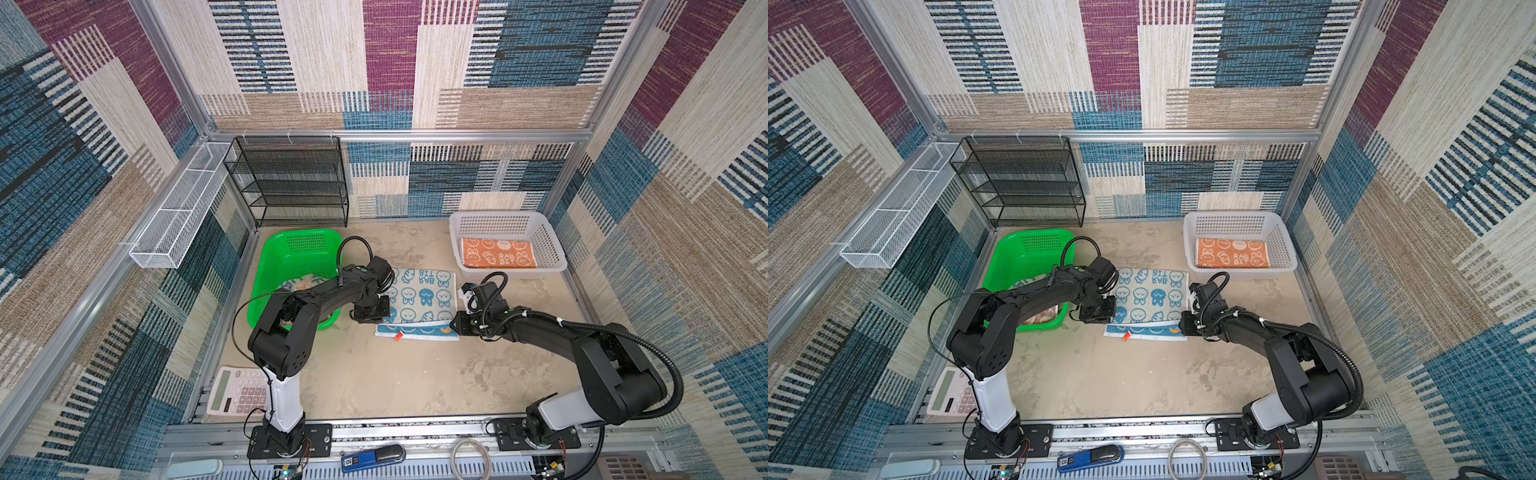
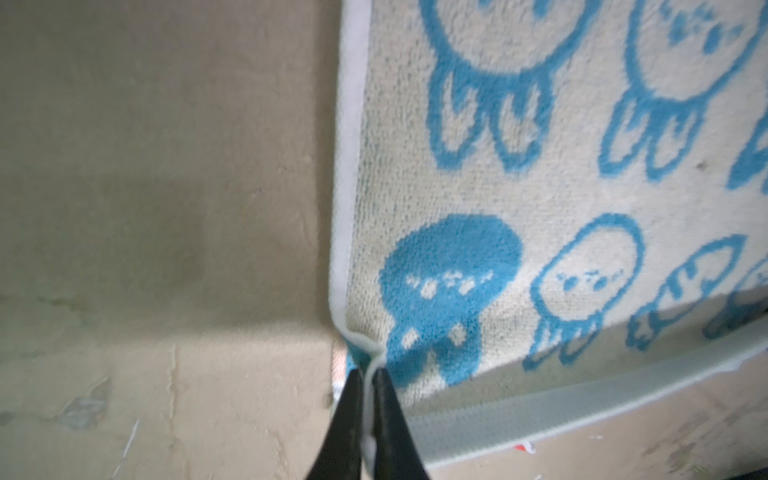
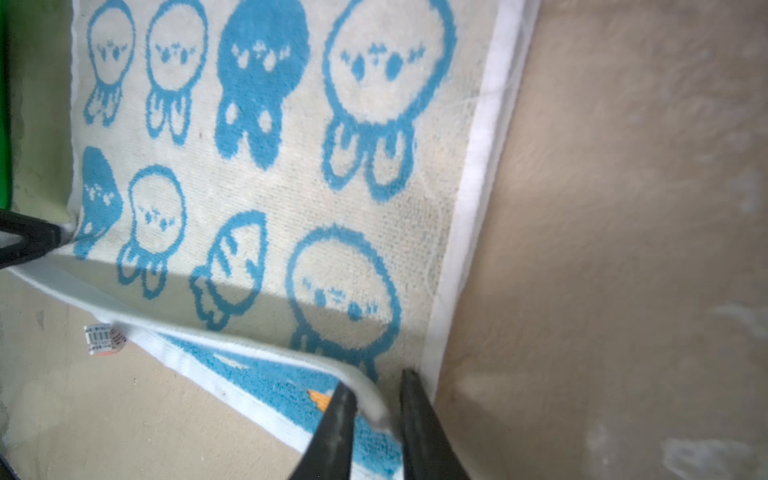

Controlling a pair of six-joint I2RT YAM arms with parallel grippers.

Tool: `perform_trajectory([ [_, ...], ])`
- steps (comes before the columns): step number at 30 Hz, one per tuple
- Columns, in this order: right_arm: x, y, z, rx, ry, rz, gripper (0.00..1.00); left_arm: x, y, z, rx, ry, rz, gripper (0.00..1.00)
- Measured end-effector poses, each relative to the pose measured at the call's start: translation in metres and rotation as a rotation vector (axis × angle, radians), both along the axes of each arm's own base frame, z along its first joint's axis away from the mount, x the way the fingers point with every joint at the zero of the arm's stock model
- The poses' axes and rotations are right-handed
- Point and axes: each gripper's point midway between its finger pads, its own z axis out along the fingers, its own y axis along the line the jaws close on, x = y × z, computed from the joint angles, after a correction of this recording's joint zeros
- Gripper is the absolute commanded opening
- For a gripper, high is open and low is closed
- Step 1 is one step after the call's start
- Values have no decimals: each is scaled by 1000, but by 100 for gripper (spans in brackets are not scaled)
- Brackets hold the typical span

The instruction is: Fold and stack the towels

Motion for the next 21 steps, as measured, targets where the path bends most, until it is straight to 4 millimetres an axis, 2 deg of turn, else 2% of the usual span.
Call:
perform_trajectory([
  [4, -1, -7, 6, -32, -13, -22, 54, -4, -9, 14, 2, -47, -48, 21],
  [10, 4, -4, 38, -4, -81, -25, 70, -11, -27, 42, -56, -107, -126, 41],
  [12, 4, -3, 45, 3, -95, -26, 73, -11, -28, 47, -65, -116, -140, 49],
  [14, 3, -4, 52, 6, -107, -26, 78, -14, -27, 54, -66, -127, -153, 65],
  [16, 3, -4, 57, 14, -119, -28, 81, -17, -28, 67, -77, -156, -177, 75],
  [21, -2, 8, 63, 56, -119, 1, 90, -13, -18, 84, -24, -215, -214, 78],
])
